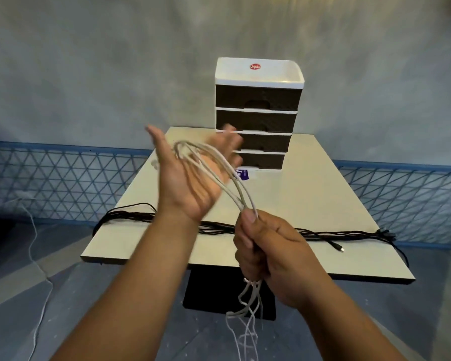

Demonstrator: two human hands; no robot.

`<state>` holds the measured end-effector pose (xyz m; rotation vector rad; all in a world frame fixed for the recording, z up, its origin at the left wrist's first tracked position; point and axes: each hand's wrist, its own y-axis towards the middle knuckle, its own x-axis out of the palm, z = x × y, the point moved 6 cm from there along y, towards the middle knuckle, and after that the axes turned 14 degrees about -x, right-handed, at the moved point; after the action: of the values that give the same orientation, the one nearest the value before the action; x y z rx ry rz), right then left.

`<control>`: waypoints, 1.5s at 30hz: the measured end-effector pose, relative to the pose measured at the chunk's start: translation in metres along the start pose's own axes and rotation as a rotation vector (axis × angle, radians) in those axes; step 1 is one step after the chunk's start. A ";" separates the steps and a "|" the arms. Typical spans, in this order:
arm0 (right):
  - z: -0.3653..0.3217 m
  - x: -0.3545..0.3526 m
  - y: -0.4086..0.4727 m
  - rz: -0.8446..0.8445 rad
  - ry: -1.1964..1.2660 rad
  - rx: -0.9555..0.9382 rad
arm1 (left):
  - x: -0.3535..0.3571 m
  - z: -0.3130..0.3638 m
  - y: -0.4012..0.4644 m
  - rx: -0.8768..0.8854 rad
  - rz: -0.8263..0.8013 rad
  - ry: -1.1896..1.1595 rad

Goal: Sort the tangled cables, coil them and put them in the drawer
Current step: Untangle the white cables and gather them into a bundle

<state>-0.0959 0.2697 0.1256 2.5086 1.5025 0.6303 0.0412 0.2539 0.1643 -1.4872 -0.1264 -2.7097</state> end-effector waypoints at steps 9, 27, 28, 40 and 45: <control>-0.022 0.003 0.005 0.032 -0.031 -0.023 | 0.050 -0.056 -0.028 -0.174 0.017 0.521; 0.092 -0.104 -0.038 0.239 -0.786 0.166 | 0.086 0.053 -0.003 0.220 0.036 0.271; 0.104 -0.109 -0.043 0.211 -0.799 0.203 | 0.086 0.053 -0.001 0.224 0.042 0.259; 0.153 -0.146 -0.101 -0.515 -1.096 0.853 | 0.087 0.067 0.009 0.277 -0.033 0.170; 0.031 -0.100 -0.009 0.014 -0.861 0.081 | 0.088 0.045 0.021 0.206 -0.023 0.217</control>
<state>-0.1314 0.1902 0.0674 2.3319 1.1646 -0.4843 0.0336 0.2366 0.2637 -1.1377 -0.4019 -2.7537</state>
